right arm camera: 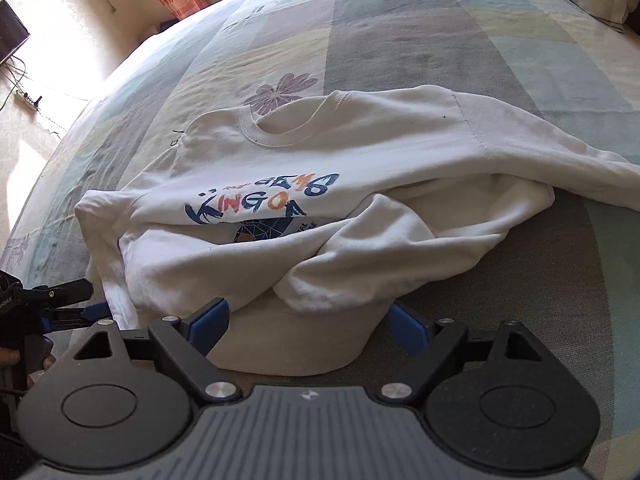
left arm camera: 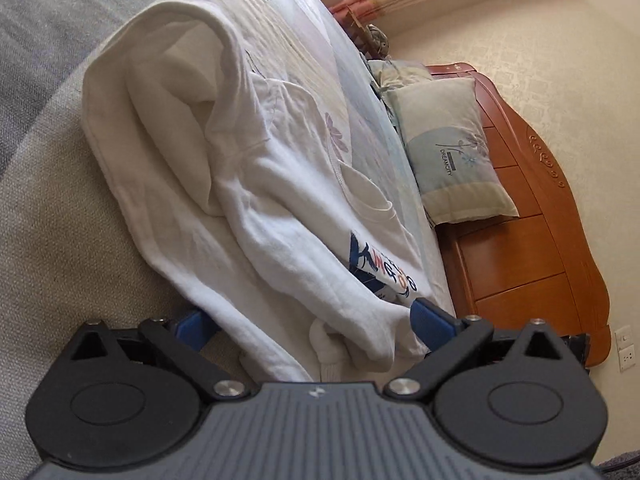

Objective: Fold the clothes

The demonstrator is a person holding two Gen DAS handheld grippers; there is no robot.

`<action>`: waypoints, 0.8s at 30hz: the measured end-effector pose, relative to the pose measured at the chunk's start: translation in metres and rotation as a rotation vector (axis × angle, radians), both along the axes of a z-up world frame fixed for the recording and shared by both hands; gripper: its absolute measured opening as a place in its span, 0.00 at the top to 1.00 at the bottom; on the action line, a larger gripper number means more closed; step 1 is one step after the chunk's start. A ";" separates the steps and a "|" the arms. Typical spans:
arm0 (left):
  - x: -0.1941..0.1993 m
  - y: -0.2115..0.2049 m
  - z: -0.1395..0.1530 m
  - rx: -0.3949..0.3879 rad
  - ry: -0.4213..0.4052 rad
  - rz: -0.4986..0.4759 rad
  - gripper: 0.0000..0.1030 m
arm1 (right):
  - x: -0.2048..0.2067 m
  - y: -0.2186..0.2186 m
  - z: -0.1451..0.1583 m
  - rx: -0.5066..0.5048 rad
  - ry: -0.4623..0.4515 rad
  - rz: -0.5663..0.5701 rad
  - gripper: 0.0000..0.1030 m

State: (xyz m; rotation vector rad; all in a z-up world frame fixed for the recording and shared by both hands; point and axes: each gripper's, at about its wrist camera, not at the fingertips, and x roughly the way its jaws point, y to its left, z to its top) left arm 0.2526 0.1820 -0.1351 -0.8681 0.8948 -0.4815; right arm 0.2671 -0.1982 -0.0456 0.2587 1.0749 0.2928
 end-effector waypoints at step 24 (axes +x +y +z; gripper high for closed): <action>-0.039 -0.015 -0.039 -0.157 0.199 0.511 0.82 | 0.013 -0.056 -0.020 0.053 0.030 0.023 0.12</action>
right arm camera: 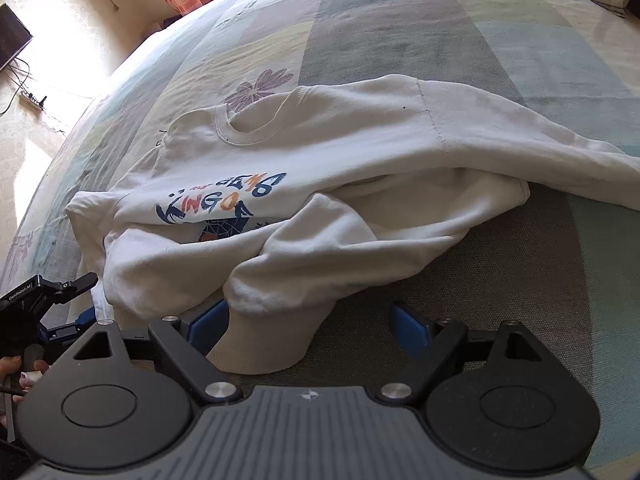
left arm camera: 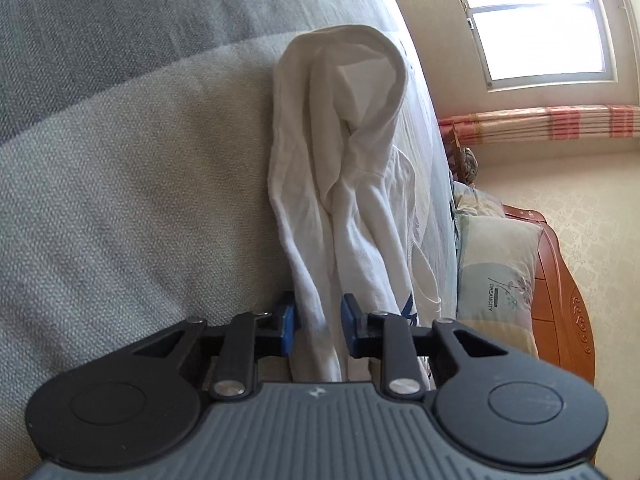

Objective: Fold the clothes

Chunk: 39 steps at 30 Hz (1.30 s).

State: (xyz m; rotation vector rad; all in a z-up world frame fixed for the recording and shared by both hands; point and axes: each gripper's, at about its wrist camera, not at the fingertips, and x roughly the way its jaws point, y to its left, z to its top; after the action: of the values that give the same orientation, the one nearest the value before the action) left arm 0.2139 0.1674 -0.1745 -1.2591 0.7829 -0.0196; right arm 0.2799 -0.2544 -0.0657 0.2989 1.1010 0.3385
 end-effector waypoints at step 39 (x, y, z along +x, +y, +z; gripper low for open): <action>0.049 0.154 0.152 1.527 0.104 -0.135 0.95 | -0.006 0.037 0.026 -0.028 -0.103 -0.020 0.11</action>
State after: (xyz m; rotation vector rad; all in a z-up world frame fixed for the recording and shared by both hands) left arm 0.2629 0.3215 -0.0226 0.2443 0.6855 0.4573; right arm 0.2736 -0.2178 -0.0396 0.2647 1.0002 0.3167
